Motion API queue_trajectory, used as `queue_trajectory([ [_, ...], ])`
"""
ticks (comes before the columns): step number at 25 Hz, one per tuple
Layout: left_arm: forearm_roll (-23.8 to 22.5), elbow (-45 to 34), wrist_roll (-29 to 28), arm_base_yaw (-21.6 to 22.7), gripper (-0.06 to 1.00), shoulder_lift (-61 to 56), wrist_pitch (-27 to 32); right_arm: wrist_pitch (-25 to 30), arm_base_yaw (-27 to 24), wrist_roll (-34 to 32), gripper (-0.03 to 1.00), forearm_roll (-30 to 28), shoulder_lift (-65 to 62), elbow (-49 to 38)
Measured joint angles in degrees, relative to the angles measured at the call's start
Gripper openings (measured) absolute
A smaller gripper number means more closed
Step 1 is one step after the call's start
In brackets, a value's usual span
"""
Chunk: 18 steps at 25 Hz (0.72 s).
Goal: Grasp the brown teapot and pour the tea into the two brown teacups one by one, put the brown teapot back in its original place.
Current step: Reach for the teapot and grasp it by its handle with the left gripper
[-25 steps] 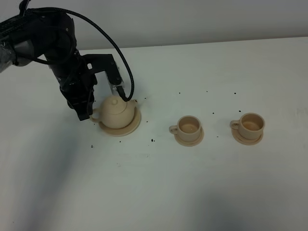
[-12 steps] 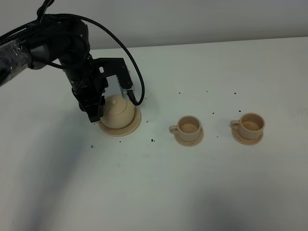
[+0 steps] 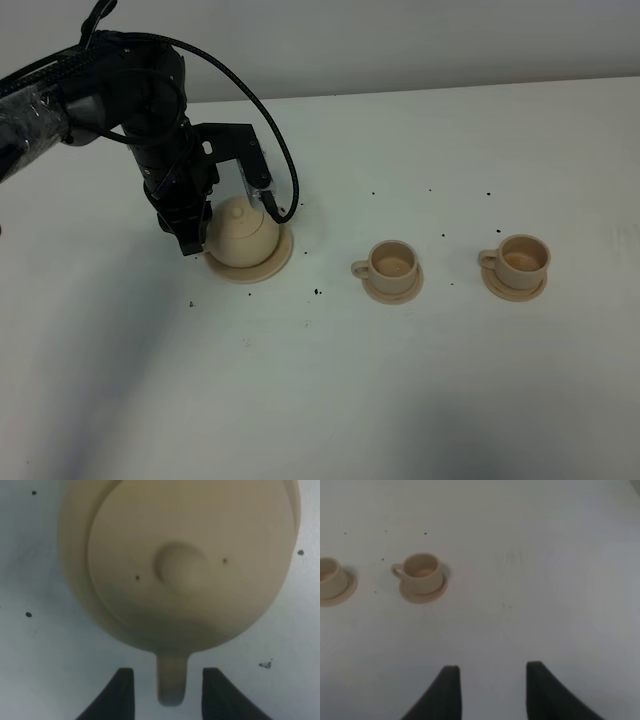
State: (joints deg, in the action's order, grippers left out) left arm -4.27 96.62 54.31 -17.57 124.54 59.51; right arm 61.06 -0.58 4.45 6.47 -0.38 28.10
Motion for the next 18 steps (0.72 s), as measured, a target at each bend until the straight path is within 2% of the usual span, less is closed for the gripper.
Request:
queue_trajectory([
  [18, 0.8, 0.46, -0.29, 0.0, 0.36, 1.73, -0.83, 0.0, 0.0, 0.01, 0.34, 0.0, 0.0, 0.0],
])
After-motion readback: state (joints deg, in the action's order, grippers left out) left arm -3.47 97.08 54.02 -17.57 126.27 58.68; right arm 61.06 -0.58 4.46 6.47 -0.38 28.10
